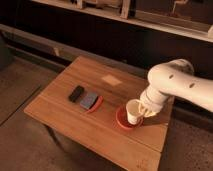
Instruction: Place the ceramic cup in the ceramic bowl
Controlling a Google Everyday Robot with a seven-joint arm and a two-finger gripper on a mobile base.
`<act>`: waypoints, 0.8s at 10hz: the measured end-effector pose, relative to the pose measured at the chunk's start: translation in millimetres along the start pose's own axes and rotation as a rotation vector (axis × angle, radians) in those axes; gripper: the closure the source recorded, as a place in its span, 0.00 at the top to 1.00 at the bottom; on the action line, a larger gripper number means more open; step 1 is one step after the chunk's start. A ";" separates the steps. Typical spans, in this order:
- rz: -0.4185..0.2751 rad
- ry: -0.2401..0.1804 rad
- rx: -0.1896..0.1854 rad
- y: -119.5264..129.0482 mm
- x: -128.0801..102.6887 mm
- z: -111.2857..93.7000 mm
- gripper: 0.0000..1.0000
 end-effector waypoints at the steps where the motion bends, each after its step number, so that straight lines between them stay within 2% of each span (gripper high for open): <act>1: -0.004 0.001 -0.002 -1.8 -5.0 3.0 0.00; 3: -0.039 -0.006 0.002 5.7 -21.8 4.9 0.00; 5: -0.088 -0.018 0.019 24.1 -34.8 -1.4 0.00; 8: -0.128 -0.025 0.025 48.0 -41.0 -5.7 0.00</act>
